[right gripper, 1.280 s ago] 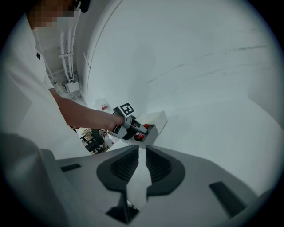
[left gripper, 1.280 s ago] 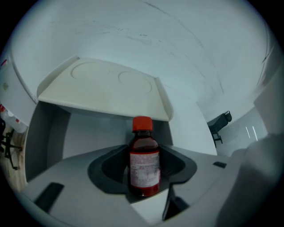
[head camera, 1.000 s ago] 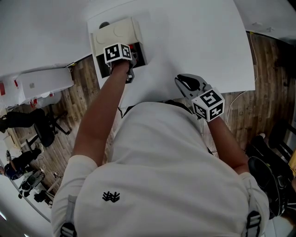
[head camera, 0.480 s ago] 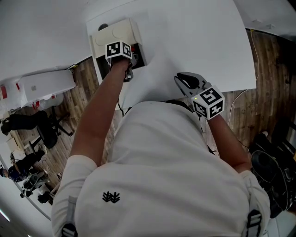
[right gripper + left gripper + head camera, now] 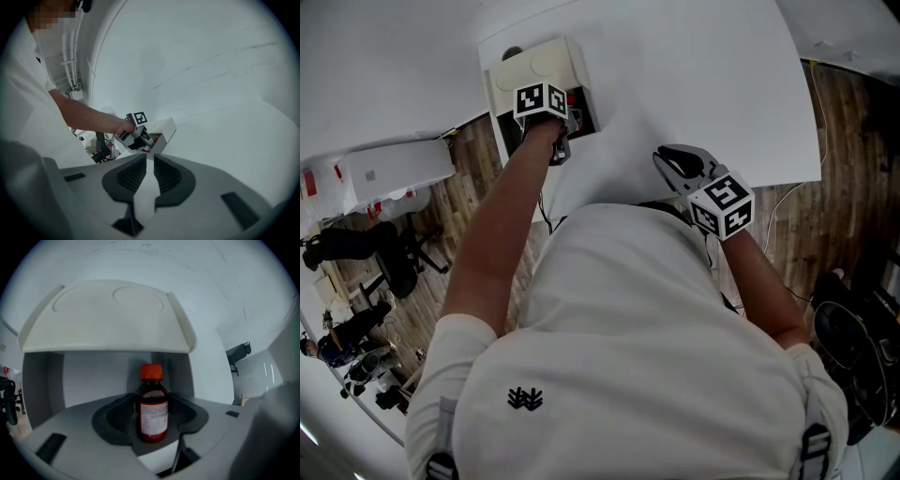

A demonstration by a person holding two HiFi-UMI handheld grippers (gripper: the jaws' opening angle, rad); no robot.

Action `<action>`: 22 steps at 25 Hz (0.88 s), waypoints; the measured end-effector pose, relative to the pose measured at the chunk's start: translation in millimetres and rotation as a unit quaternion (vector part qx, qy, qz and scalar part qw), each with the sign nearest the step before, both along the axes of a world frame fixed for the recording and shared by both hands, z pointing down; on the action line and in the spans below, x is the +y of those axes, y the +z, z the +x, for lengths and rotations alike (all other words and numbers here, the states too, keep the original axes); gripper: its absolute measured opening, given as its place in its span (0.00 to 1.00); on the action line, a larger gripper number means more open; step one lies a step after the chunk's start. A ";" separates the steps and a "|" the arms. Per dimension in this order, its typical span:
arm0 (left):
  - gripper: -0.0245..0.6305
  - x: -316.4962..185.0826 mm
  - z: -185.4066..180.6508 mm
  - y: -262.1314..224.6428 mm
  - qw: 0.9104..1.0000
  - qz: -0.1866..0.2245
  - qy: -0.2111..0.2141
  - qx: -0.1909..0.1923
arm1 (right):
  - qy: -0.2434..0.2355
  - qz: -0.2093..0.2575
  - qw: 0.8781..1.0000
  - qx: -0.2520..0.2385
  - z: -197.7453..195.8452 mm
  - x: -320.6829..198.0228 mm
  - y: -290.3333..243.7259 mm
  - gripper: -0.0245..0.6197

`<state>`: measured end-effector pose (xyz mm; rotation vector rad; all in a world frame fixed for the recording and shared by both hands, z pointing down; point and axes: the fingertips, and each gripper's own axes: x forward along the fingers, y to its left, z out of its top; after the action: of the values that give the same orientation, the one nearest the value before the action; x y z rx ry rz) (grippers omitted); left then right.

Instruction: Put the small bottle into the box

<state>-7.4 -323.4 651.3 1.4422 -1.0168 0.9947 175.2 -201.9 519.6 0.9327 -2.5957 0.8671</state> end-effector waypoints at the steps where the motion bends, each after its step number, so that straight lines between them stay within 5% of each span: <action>1: 0.40 1.1 -0.2 -0.4 1.000 0.000 0.001 0.000 | -0.001 0.000 1.000 0.000 -0.3 0.5 0.3 0.12; 22: 0.42 8.1 -8.3 -11.5 0.999 0.029 0.016 0.014 | -0.022 -0.001 1.000 0.000 -16.7 10.0 1.8 0.12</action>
<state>-15.7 -315.3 639.9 1.5196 -1.0121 0.9715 158.5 -191.8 521.4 0.8715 -2.6055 0.8582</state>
